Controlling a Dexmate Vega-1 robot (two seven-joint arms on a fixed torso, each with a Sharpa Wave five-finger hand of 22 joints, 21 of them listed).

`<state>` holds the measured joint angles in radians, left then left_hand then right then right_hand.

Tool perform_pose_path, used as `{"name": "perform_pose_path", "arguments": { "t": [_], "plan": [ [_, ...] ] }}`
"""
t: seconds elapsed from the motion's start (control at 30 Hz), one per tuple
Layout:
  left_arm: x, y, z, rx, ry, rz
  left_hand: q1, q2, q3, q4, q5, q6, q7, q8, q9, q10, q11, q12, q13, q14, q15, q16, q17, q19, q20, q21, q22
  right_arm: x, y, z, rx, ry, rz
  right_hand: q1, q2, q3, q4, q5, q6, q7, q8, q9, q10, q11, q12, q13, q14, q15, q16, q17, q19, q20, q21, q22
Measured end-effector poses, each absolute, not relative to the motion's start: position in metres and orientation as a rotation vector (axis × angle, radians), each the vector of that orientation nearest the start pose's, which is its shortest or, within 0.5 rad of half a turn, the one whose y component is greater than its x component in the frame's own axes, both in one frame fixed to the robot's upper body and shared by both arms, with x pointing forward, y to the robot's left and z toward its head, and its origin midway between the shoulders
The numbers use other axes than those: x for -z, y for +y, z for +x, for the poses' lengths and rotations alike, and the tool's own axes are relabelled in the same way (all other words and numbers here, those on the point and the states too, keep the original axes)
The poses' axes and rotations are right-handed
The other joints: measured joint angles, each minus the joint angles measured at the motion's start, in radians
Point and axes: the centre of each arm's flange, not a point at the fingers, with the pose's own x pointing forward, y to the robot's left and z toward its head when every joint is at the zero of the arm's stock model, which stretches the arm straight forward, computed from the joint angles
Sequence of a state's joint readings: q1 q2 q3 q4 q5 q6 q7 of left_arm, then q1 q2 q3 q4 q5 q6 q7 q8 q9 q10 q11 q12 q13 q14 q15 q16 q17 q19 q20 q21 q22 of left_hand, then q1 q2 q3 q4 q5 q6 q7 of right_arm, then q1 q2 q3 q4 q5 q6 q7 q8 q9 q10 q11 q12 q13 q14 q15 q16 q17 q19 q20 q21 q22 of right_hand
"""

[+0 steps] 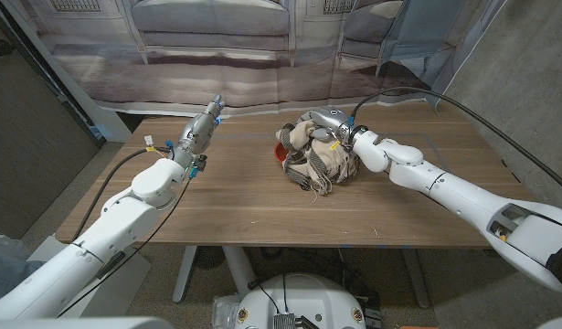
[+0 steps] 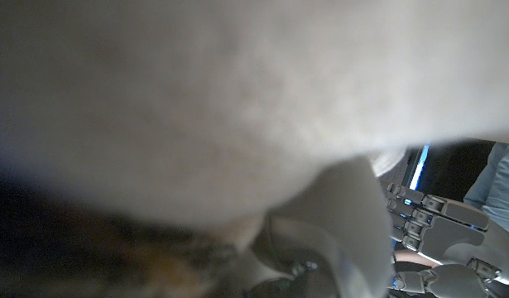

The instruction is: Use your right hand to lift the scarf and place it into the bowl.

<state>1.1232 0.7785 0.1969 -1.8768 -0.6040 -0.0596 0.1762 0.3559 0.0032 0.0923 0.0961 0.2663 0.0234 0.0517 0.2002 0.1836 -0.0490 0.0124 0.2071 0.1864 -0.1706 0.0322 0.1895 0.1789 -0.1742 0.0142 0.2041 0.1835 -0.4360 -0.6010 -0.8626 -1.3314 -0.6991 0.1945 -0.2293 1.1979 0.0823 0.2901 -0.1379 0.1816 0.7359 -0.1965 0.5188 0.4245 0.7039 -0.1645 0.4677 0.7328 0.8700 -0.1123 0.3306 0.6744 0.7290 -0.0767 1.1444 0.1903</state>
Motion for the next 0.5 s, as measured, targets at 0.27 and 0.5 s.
{"name": "perform_pose_path", "arguments": {
  "t": [0.27, 0.5],
  "plan": [
    [-0.0128, 0.3048, 0.5483, 0.146, -0.621, 0.152, 0.0, 0.0, -0.004, 0.004, 0.0, 0.0, 0.0, 0.0, 0.0, 0.0, 0.0, 0.0, 0.0, 0.0, 0.0, 0.0, 0.0, 0.0, 0.0, 0.0, 0.0, -0.0491, -0.1316, 0.653, -0.112, -0.989, -1.586, 0.0, 0.0, 0.004, -0.004, 0.0, 0.0, 0.0, 0.003, 0.0, 0.002, -0.002, -0.003, 0.002, 0.0, 0.0, -0.007, 0.0, -0.003, 0.003, 0.0, 0.0],
    [-0.015, 0.3047, 0.5495, 0.15, -0.623, 0.154, 0.004, 0.004, -0.004, 0.004, 0.0, 0.004, 0.004, 0.0, 0.0, 0.0, 0.0, 0.0, 0.0, 0.0, 0.0, 0.0, 0.0, 0.0, 0.0, 0.0, 0.0, -0.0448, -0.1293, 0.6558, -0.124, -0.98, -1.627, 0.0, 0.0, 0.004, -0.004, -0.001, 0.0, 0.0, 0.003, -0.001, 0.002, -0.002, -0.006, 0.002, 0.0, 0.0, -0.007, 0.0, -0.003, 0.004, 0.0, 0.0]
  ]
}}
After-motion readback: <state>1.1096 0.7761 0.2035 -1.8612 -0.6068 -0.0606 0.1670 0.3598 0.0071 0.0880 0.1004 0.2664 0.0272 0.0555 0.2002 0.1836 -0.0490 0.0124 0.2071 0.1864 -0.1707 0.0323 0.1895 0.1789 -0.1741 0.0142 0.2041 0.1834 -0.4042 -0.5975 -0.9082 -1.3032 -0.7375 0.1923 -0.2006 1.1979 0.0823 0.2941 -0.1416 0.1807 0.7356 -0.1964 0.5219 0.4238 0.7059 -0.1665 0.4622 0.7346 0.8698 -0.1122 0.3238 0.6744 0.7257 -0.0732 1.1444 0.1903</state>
